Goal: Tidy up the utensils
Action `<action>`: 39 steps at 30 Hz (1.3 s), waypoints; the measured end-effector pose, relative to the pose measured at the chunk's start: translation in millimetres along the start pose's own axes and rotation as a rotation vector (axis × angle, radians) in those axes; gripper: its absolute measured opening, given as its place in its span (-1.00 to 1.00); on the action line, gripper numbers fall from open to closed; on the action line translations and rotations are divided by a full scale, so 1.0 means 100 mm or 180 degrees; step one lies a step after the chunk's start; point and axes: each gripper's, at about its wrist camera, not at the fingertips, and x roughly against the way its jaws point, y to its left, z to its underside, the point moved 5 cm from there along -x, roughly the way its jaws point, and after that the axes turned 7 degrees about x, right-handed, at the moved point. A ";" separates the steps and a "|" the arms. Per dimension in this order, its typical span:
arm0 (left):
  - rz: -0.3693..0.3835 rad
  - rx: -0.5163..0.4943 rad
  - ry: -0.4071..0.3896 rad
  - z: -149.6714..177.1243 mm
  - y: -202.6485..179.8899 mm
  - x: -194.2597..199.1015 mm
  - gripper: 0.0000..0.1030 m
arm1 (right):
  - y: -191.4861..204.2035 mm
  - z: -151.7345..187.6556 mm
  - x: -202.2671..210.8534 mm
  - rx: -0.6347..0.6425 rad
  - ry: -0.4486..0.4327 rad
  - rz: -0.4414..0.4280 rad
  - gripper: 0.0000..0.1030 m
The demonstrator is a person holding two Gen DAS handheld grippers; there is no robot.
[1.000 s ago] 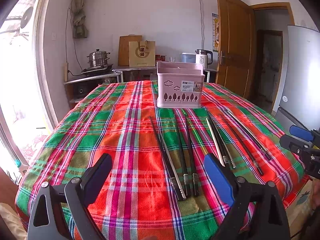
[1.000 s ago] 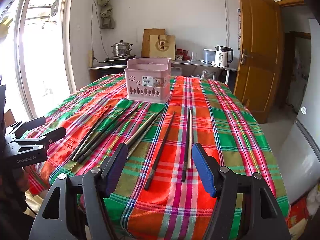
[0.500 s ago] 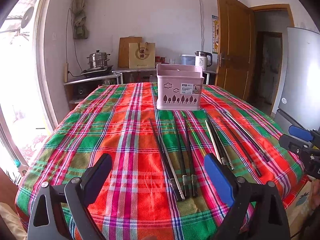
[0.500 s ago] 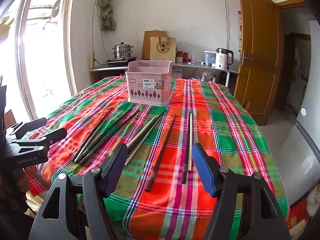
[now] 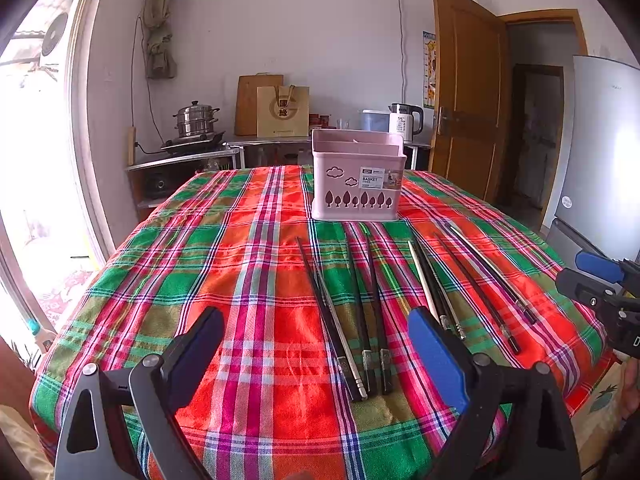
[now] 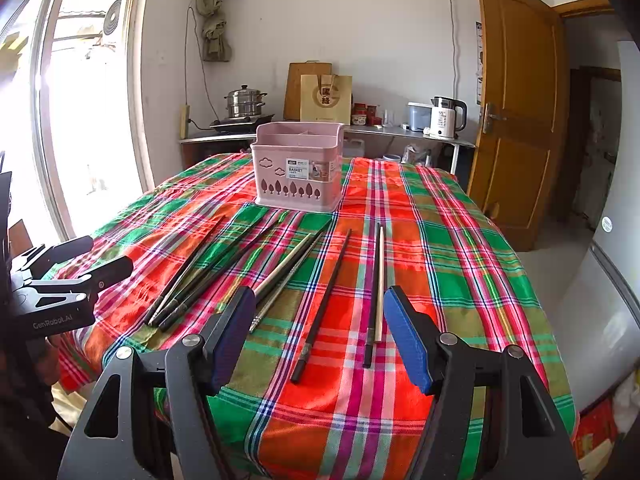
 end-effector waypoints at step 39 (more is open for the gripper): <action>0.0010 0.0003 0.0057 0.00 0.02 -0.08 0.82 | -0.01 0.00 -0.07 -0.0008 0.0026 -0.0008 0.29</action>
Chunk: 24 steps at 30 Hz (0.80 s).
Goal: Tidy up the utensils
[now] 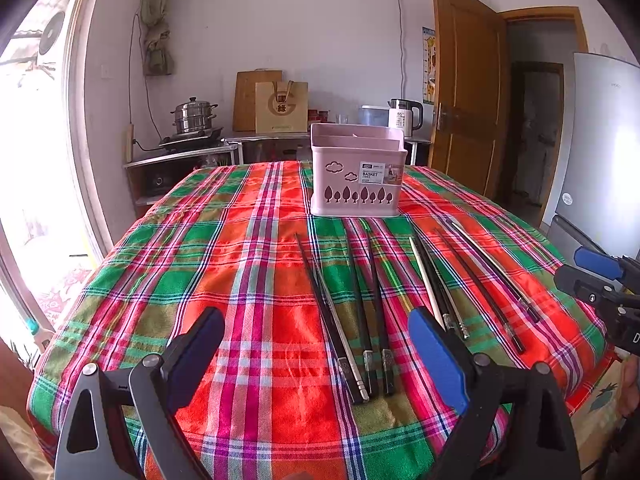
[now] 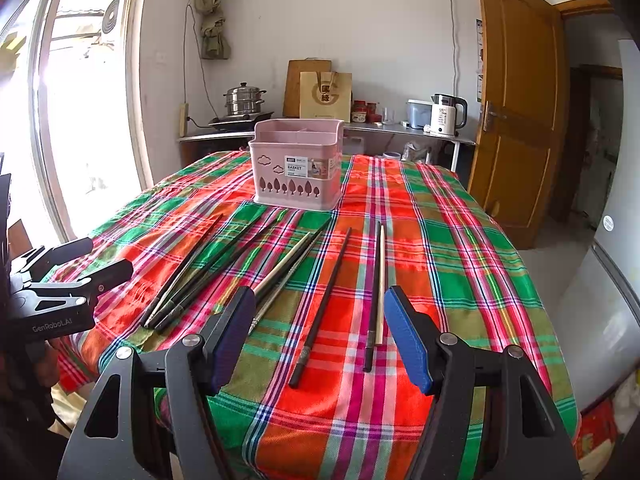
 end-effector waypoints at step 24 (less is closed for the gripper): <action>0.0102 0.0140 0.0859 -0.35 0.28 -1.21 0.57 | -0.27 -0.27 -0.96 -0.0116 0.0431 -0.0140 0.06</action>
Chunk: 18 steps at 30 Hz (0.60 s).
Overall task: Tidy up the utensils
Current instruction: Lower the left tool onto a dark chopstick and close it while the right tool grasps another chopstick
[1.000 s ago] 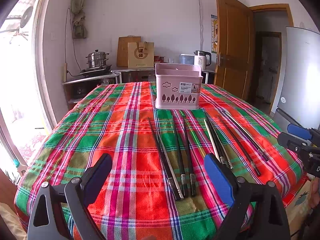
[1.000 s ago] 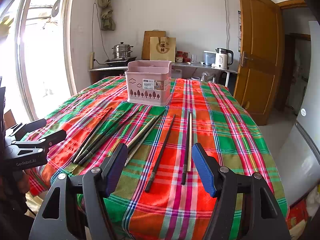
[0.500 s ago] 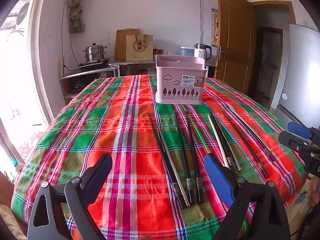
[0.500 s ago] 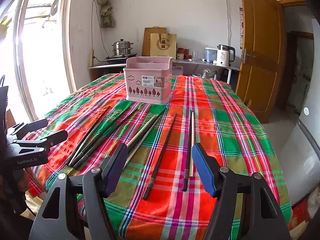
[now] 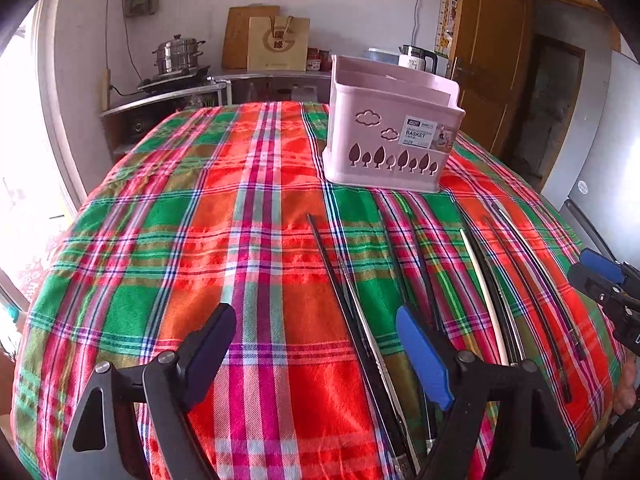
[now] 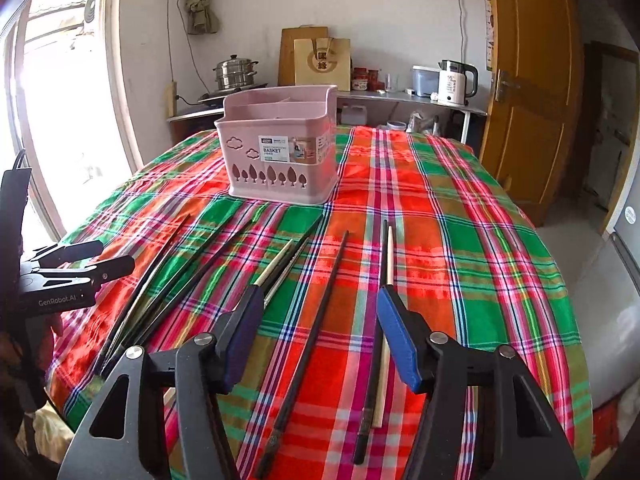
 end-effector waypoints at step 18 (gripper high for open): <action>-0.0046 0.0032 0.0439 -0.36 0.05 -0.61 -0.16 | -0.23 -0.29 -0.95 -0.0118 0.0712 -0.0148 -0.59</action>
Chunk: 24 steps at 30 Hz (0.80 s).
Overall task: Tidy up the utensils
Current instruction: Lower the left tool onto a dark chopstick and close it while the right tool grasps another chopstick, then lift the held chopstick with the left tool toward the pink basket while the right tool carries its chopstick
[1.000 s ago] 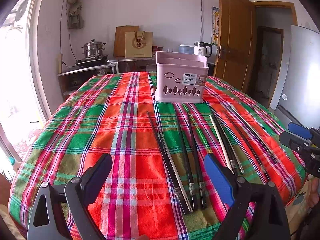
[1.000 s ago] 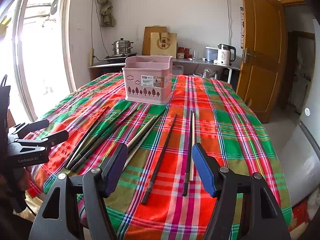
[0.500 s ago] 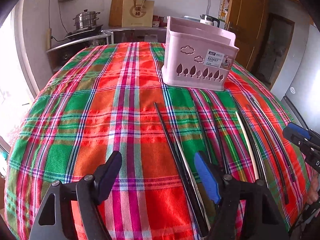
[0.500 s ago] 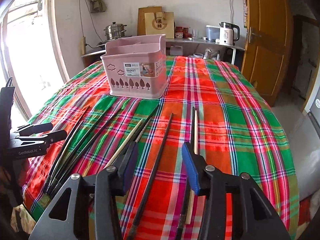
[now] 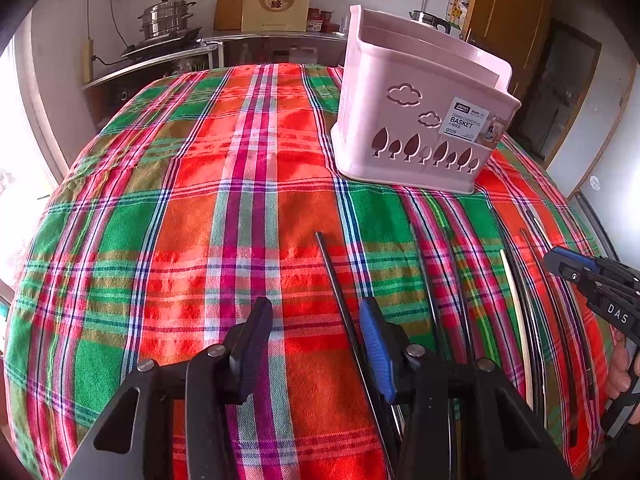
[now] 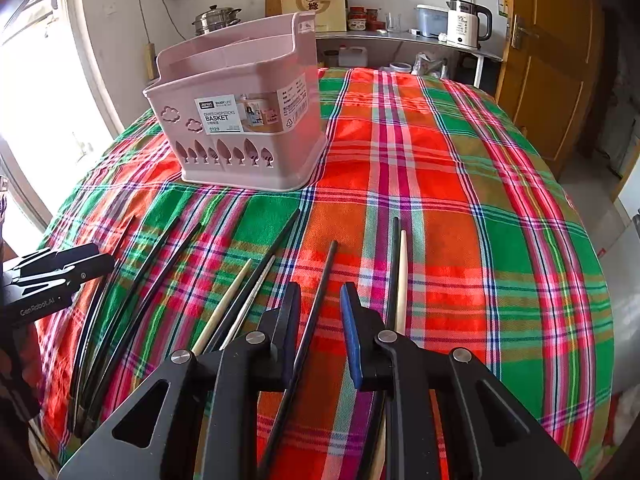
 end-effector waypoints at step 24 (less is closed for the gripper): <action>-0.0063 -0.0243 0.0191 -0.26 -0.13 -0.21 -0.85 | 0.00 -0.19 -0.15 -0.0017 0.0083 -0.0059 -0.89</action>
